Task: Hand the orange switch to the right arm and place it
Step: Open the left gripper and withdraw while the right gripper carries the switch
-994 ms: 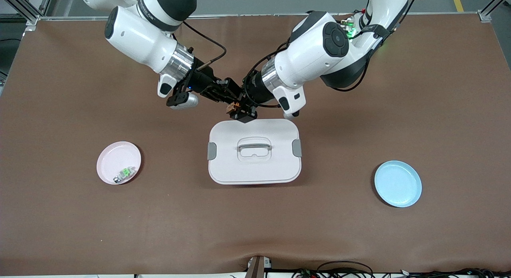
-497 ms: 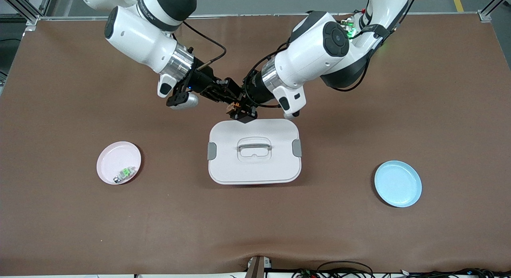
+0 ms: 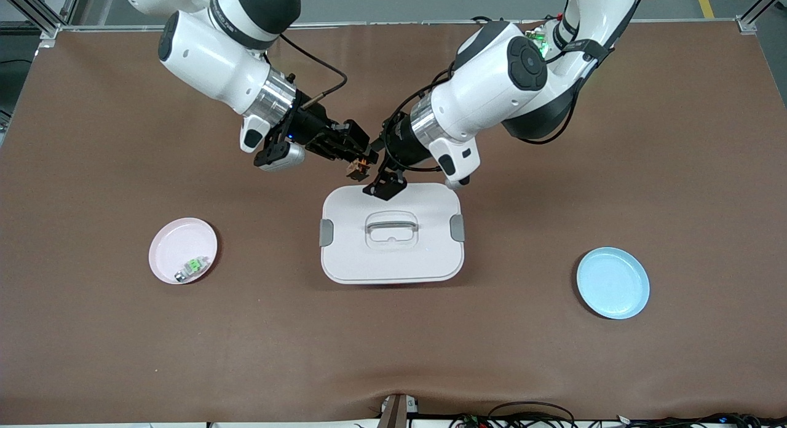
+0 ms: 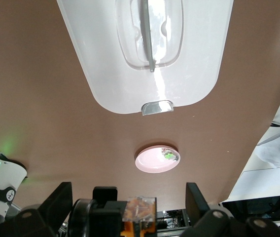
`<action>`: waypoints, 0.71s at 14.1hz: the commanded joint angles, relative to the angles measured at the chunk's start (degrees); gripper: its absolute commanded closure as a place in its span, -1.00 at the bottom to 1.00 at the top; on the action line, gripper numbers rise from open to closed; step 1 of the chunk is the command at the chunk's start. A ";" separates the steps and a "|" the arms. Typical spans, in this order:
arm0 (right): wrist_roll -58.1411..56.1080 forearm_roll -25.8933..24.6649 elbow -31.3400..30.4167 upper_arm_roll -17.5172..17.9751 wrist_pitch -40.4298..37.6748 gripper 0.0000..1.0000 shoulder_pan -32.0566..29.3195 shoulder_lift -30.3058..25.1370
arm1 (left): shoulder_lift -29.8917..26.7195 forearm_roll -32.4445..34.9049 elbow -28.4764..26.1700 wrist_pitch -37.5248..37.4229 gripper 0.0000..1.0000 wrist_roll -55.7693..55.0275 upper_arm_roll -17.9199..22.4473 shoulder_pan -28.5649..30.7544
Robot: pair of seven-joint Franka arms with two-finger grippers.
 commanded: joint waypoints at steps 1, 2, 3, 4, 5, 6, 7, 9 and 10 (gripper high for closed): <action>-10.04 -3.09 0.23 -0.29 -8.83 1.00 -4.94 -0.18 | -1.38 0.92 0.02 0.04 -1.00 -0.31 -0.12 2.30; -14.69 -5.37 0.23 -0.29 -13.31 1.00 -7.67 -0.18 | -1.64 0.92 -0.15 -0.22 -1.00 -0.31 -0.04 2.56; -19.00 -8.00 0.23 -0.29 -17.01 1.00 -9.52 -0.27 | -1.56 1.00 -0.33 -0.31 -1.00 -0.22 -0.04 4.13; -22.44 -11.59 0.14 -0.38 -19.92 1.00 -11.54 -0.18 | -1.73 1.00 -0.85 -0.39 -1.00 0.04 -0.21 4.84; -25.26 -15.89 0.14 -0.29 -22.47 1.00 -13.48 -0.18 | -2.43 1.00 -1.99 -0.48 -1.00 1.78 -0.21 5.28; -27.81 -19.77 0.14 -0.29 -24.58 1.00 -15.15 -0.18 | -3.31 1.00 -3.57 -0.57 -1.00 3.62 -0.30 6.42; -31.23 -23.11 0.06 -0.29 -25.74 1.00 -16.56 -0.18 | -4.36 1.00 -5.58 -0.57 -1.00 5.82 -0.30 6.78; -38.87 -29.97 -0.21 -0.29 -26.89 1.00 -19.02 -0.18 | -6.64 1.09 -9.28 -0.57 -1.00 12.05 -0.21 9.22; -43.00 -33.74 -0.47 -0.29 -26.89 1.00 -20.60 -0.18 | -7.87 1.09 -11.12 -0.57 -1.00 15.91 -0.30 10.37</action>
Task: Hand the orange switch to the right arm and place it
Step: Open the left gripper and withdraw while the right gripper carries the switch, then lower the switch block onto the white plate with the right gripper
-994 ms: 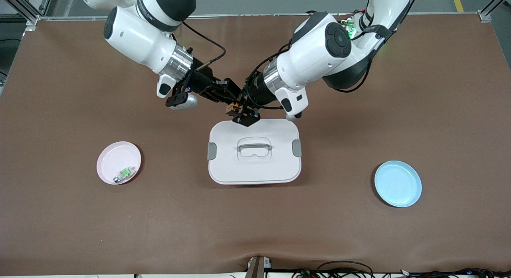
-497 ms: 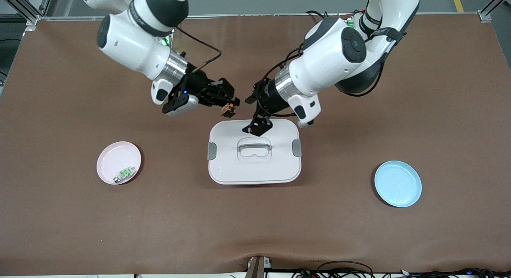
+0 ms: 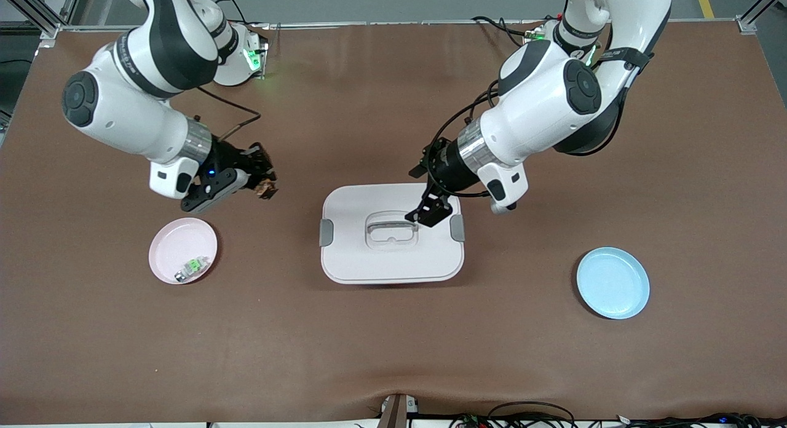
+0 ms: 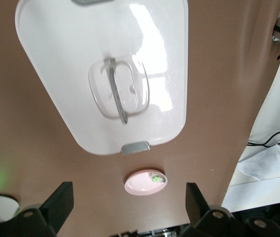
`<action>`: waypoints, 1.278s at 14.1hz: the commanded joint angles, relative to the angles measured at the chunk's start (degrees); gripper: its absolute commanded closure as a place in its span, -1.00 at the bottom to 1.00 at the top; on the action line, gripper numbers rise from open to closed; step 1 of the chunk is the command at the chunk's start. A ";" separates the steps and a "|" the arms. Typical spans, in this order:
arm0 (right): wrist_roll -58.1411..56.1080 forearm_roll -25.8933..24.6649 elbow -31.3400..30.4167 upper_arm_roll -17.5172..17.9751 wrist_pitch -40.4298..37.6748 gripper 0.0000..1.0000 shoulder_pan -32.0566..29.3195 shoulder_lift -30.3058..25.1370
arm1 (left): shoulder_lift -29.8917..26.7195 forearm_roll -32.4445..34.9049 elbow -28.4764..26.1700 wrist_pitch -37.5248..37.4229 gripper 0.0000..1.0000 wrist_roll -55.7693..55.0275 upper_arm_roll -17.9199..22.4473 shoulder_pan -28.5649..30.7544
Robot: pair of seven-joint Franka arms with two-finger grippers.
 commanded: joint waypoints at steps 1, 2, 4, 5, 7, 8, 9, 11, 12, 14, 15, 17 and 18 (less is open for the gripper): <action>-11.00 -8.02 -0.58 0.92 -0.65 1.00 -4.28 -0.26 | -6.45 0.76 -7.65 -0.08 -1.00 10.27 -0.26 3.91; -16.70 -9.17 -0.85 0.92 -0.48 1.00 -6.12 -0.17 | -7.86 0.76 -9.67 -0.08 -1.00 15.89 -0.35 5.48; -29.26 -9.36 -2.16 0.92 0.14 1.00 -11.21 0.09 | -10.41 0.68 -12.84 -0.43 -1.00 27.05 -0.35 8.47; -35.59 -9.36 -2.34 0.92 0.66 1.00 -13.33 0.70 | -11.12 0.76 -13.37 -2.09 -1.00 29.54 -0.35 10.49; -45.36 -9.36 -4.09 0.92 3.55 1.00 -16.94 2.02 | -11.65 0.94 -13.03 -8.92 -1.00 36.73 -0.09 14.00; -49.15 -9.36 -6.54 0.92 7.13 1.00 -18.17 2.11 | -12.00 2.16 -13.03 -11.65 -1.00 41.99 0.00 15.59; -52.23 -9.36 -9.78 0.92 11.78 1.00 -19.23 2.11 | -12.18 5.21 -13.12 -13.16 -1.00 46.74 -0.08 17.00; -58.91 -9.45 -15.41 0.92 21.10 1.00 -20.63 2.20 | -13.14 11.80 -13.12 -15.54 -1.00 55.45 -0.08 19.28; -63.73 -9.36 -16.83 0.92 24.19 1.00 -21.08 2.98 | -13.24 14.62 -13.03 -16.68 -1.00 59.50 -0.08 20.86; -69.03 -9.36 -17.29 0.92 26.93 1.00 -23.62 5.18 | -13.24 17.88 -13.03 -18.71 -1.00 69.85 -0.08 23.94; -69.92 -9.36 -17.29 0.92 27.64 1.00 -24.59 6.23 | -13.15 19.82 -13.03 -19.41 -1.00 76.69 -0.08 25.95; -70.81 -9.36 -17.37 0.92 29.31 1.00 -25.56 7.73 | -12.45 22.64 -12.94 -19.68 -1.00 87.44 -0.08 28.95; -71.07 -9.36 -17.46 0.92 30.02 1.00 -26.09 8.61 | -12.27 23.69 -12.68 -19.68 -1.00 90.62 0.00 29.75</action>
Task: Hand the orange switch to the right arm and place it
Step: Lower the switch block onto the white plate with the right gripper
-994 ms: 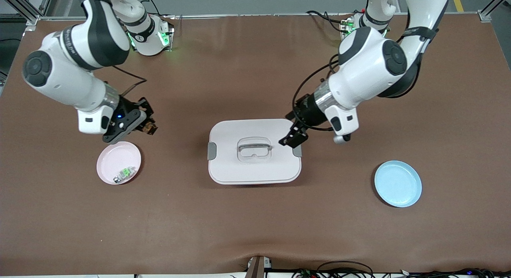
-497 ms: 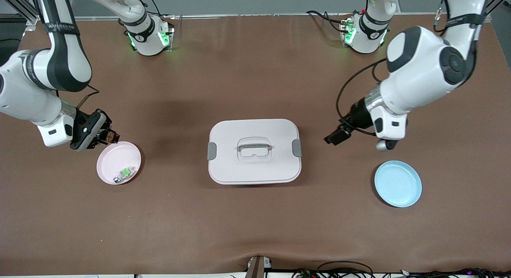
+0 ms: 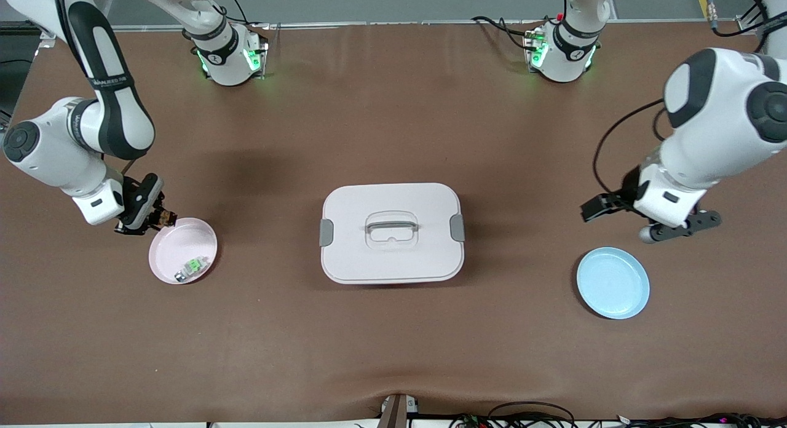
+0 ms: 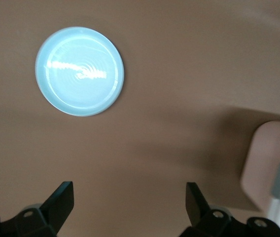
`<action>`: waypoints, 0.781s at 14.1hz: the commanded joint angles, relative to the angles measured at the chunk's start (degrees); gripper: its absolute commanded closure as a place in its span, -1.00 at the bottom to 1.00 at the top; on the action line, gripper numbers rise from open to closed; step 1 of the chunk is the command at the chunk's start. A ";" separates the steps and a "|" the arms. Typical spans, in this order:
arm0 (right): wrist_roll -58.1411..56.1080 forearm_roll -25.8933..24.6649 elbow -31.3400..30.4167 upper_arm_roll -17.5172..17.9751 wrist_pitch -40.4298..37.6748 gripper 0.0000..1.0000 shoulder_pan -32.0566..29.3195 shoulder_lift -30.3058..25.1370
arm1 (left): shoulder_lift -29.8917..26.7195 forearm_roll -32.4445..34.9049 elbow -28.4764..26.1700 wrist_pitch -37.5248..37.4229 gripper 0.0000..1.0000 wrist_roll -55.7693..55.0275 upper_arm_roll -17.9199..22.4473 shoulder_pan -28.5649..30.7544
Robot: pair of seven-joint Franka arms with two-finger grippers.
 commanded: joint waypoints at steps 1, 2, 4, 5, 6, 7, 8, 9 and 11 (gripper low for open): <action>-2.10 -0.68 -0.49 1.07 2.87 1.00 -2.22 1.94 | -0.57 3.13 0.17 -0.68 -1.00 9.09 -0.40 2.31; -2.54 -0.42 -1.01 1.16 4.45 1.00 -2.31 2.64 | -0.48 3.22 0.53 -0.77 -1.00 12.34 -0.40 3.36; -2.55 -0.15 -2.42 1.25 9.28 1.00 -2.31 4.48 | -1.09 2.44 1.06 -3.12 -1.00 17.27 -0.31 4.51; -2.55 -0.07 -2.51 1.34 10.96 1.00 -2.23 5.80 | -1.09 0.87 4.19 -10.19 -1.00 17.38 -0.22 4.60; -2.55 0.11 -2.51 1.43 12.02 1.00 -2.14 6.77 | -0.66 -0.63 8.31 -18.53 -1.00 17.38 0.65 4.68; -2.55 0.28 -2.51 1.43 13.16 1.00 -1.96 7.56 | -0.39 -0.29 12.62 -23.83 -1.00 17.29 1.18 4.60; -2.55 0.55 -2.42 1.51 13.95 1.00 -1.88 8.27 | -0.47 -0.29 15.01 -25.54 -1.00 17.20 1.27 4.60; -2.55 1.25 -2.25 1.86 14.66 1.00 -1.88 9.06 | -1.00 -0.20 15.82 -25.91 -1.00 17.12 1.27 4.60; -2.55 2.91 -2.25 3.44 16.67 1.00 -2.05 10.46 | -1.27 -0.20 16.87 -25.39 -1.00 16.33 1.18 4.60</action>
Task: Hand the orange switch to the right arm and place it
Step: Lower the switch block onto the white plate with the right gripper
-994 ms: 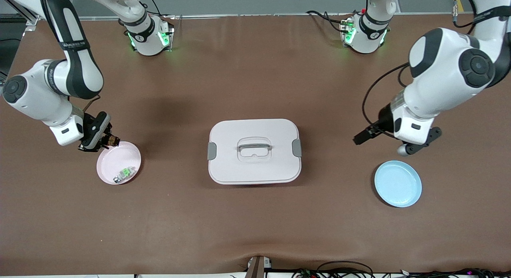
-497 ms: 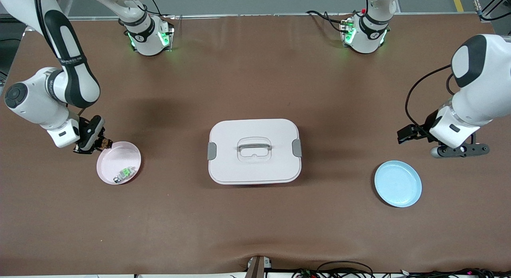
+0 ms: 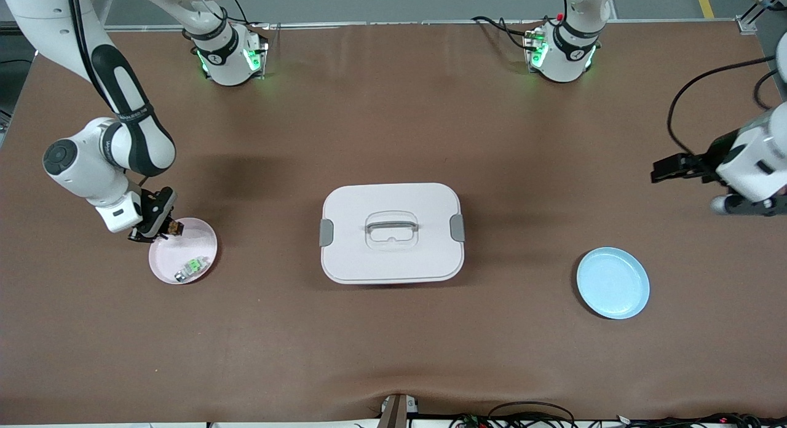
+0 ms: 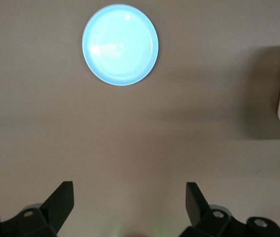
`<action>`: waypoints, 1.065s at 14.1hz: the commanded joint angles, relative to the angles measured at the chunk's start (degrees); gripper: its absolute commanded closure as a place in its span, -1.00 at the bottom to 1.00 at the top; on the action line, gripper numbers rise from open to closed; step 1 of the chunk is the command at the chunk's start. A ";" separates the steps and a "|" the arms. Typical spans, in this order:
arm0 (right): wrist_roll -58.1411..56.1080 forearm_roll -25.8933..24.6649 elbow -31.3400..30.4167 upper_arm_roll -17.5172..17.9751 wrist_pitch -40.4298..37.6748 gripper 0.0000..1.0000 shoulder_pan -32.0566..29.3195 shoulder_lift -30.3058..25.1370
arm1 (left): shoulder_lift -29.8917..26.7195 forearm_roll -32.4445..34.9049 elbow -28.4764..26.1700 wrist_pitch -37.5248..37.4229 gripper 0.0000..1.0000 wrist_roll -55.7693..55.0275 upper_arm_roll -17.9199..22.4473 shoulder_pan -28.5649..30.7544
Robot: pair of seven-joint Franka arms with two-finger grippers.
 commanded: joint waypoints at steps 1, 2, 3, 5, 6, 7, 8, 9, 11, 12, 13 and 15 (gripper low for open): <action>-1.14 2.60 0.11 2.02 3.05 1.00 -0.84 1.70 | -0.06 -0.81 1.77 -0.66 -1.00 0.02 -0.02 0.04; -1.14 2.69 0.28 2.45 4.02 1.00 -0.93 2.49 | 0.12 -0.89 1.86 -0.57 -1.00 -0.33 -0.20 -0.05; -1.14 2.70 0.46 2.98 4.55 1.00 -1.19 3.02 | 0.21 -0.98 1.86 0.04 -1.00 -0.33 -0.20 0.13; -1.14 2.78 0.55 2.98 4.64 1.00 -1.37 3.55 | 0.12 -0.89 1.86 0.83 -1.00 -0.33 -0.02 0.13; -1.14 2.78 0.64 2.98 4.73 1.00 -1.37 3.55 | 0.12 -0.89 1.86 1.36 -1.00 -0.33 -0.02 0.13; -1.14 2.78 0.81 2.98 4.73 1.00 -1.45 3.73 | 0.12 -0.98 1.86 2.06 -1.00 -0.33 -0.20 0.04; -1.14 2.78 0.99 2.98 4.73 1.00 -1.54 4.34 | 0.12 -0.89 1.86 2.42 -1.00 -0.33 -0.37 -0.05; -1.14 2.78 1.08 3.07 4.73 1.00 -1.98 4.78 | -0.05 -0.81 1.86 2.42 -1.00 -0.33 -0.46 -0.14; -1.14 2.87 1.60 4.03 5.43 1.00 -2.60 5.66 | -0.23 -0.72 1.86 2.42 -1.00 -0.33 -0.55 -0.14; -1.14 3.13 1.60 4.21 5.43 1.00 -2.60 5.75 | -0.14 -0.72 1.86 2.42 -1.00 -0.33 -0.55 -0.22; -1.05 3.13 1.60 4.22 5.43 1.00 -2.60 5.75 | -0.14 -0.72 1.86 2.42 -1.00 -0.33 -0.55 -0.14; -0.88 3.22 2.30 4.22 5.35 0.80 -2.60 6.10 | -0.06 -0.72 1.86 2.51 -1.00 -0.33 -0.55 -0.22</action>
